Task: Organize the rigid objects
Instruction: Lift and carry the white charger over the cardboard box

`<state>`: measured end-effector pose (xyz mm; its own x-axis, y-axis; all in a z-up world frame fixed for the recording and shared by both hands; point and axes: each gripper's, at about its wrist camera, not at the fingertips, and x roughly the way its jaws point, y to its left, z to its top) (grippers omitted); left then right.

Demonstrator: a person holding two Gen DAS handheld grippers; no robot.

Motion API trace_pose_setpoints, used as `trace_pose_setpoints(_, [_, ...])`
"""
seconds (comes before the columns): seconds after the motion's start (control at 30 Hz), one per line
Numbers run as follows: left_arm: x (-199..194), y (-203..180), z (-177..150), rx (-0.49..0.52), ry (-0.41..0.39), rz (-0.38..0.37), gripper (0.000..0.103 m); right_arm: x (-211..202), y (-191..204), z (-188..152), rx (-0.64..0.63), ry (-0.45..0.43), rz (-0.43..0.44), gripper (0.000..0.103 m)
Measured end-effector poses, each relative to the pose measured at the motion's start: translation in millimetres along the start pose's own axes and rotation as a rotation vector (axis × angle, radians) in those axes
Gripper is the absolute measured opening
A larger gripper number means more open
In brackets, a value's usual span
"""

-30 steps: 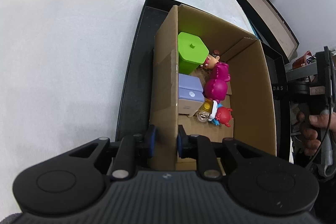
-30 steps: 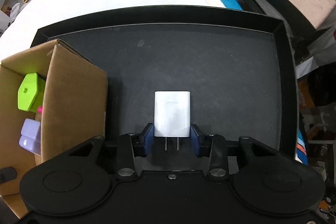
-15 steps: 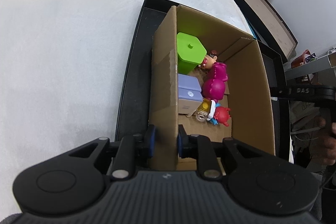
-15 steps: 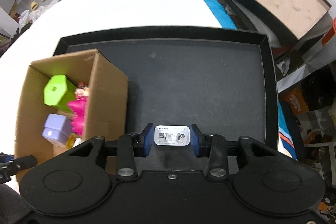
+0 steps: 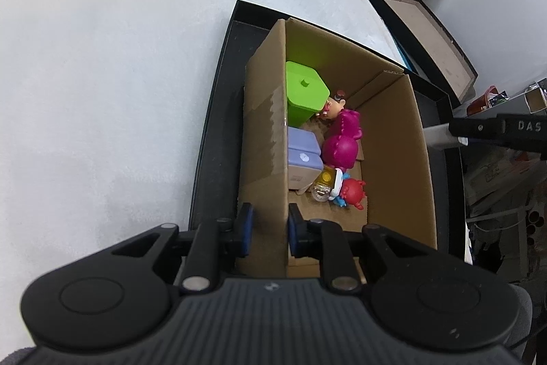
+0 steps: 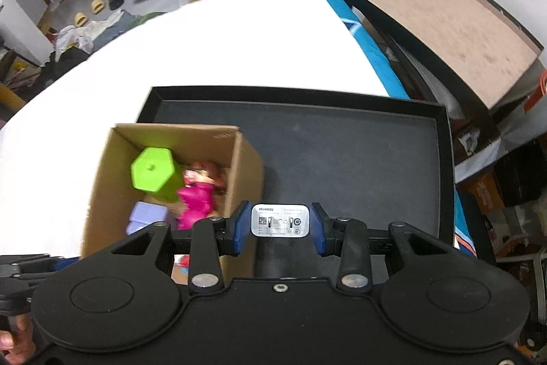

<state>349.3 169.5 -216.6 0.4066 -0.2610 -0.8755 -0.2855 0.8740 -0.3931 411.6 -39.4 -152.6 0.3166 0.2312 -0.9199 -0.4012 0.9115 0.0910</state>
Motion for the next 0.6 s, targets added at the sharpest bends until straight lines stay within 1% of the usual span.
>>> trace_pose_setpoints(0.13, [-0.4,1.2,-0.5,-0.003,0.000,-0.007,0.019,-7.3,16.0,5.8,-0.021,-0.015,0.001,0.036])
trace_pose_setpoints(0.33, [-1.1,3.7,-1.6,-0.005,0.000,-0.023,0.019,-11.8,30.9,16.4,-0.055,-0.032,-0.030,0.036])
trace_pose_setpoints(0.47, [-1.6,4.4,-1.1,-0.005,0.000,-0.027,0.019,-16.2,36.8,20.5,-0.057,-0.043,-0.017,0.036])
trace_pose_setpoints(0.6, [-2.3,5.9,-1.7,-0.008,0.001,-0.032,0.019,-17.5,50.1,22.5,-0.084,-0.039,0.008,0.036])
